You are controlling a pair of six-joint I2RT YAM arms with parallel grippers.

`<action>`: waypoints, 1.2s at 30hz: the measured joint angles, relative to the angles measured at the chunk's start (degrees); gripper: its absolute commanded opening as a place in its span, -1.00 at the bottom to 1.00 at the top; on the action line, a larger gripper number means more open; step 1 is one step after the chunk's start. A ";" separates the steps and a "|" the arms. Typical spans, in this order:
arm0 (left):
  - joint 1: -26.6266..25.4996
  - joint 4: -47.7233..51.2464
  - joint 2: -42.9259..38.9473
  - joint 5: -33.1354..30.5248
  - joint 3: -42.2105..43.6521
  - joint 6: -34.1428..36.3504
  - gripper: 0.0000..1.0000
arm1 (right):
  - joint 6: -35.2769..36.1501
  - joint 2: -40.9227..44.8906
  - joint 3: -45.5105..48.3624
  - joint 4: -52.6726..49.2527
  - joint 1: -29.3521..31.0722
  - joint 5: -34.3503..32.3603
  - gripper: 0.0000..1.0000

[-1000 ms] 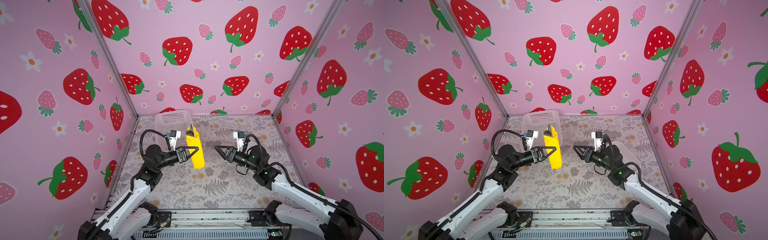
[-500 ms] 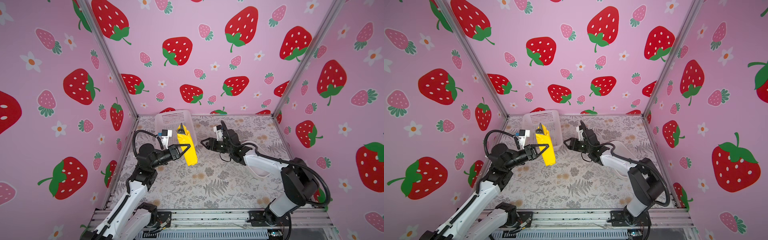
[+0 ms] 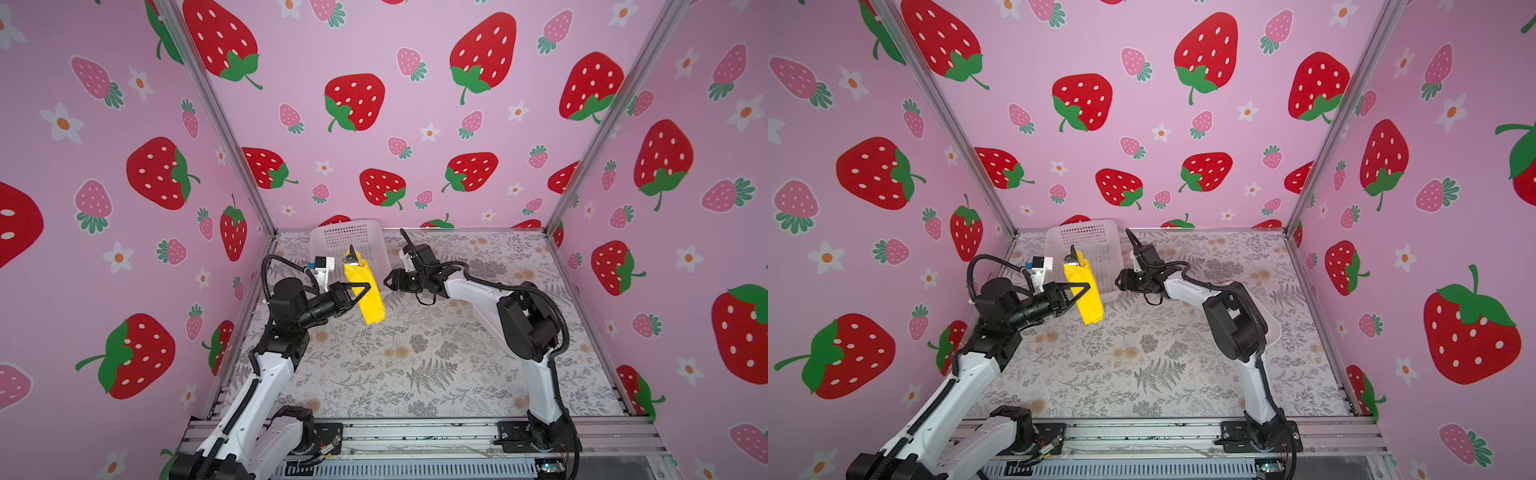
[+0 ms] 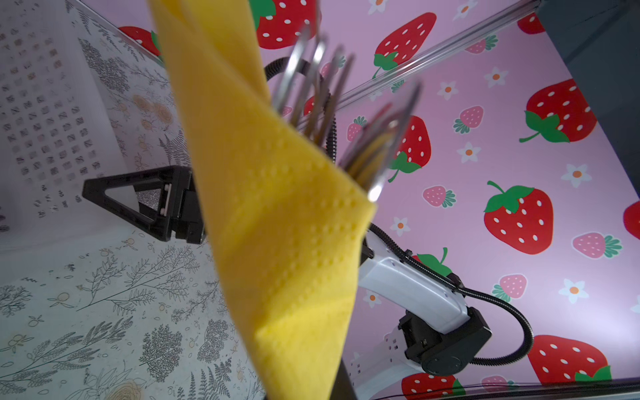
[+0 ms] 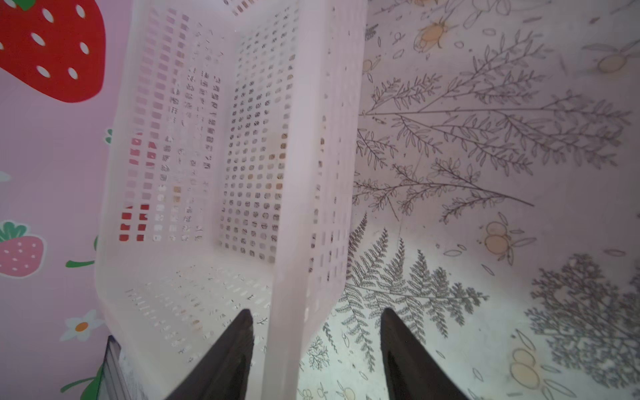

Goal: Place the utensils on the paper napkin and roll it up
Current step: 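Carry the napkin cone into the white basket with the left gripper while the right withdraws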

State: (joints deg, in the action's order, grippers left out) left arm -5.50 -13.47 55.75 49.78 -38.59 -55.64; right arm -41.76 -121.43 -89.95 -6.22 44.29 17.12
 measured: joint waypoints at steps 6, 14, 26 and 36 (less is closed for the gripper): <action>2.34 3.54 6.56 0.39 -4.42 3.52 -0.79 | 2.93 2.23 0.96 -4.15 2.82 -1.97 0.20; 2.91 11.13 13.53 1.38 -9.94 11.58 -0.79 | 4.57 9.64 9.68 -6.99 8.07 -4.37 0.18; 3.04 24.74 24.52 4.87 -15.32 25.55 -0.81 | 2.73 25.49 27.82 -0.74 10.14 -2.54 0.33; 2.03 30.97 35.65 6.29 -23.67 33.22 -0.83 | -2.16 35.19 36.04 5.64 8.90 -7.54 0.34</action>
State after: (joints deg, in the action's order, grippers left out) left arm -3.46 17.50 91.39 56.07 -62.26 -22.41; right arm -43.92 -86.24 -53.91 -0.58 53.19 9.58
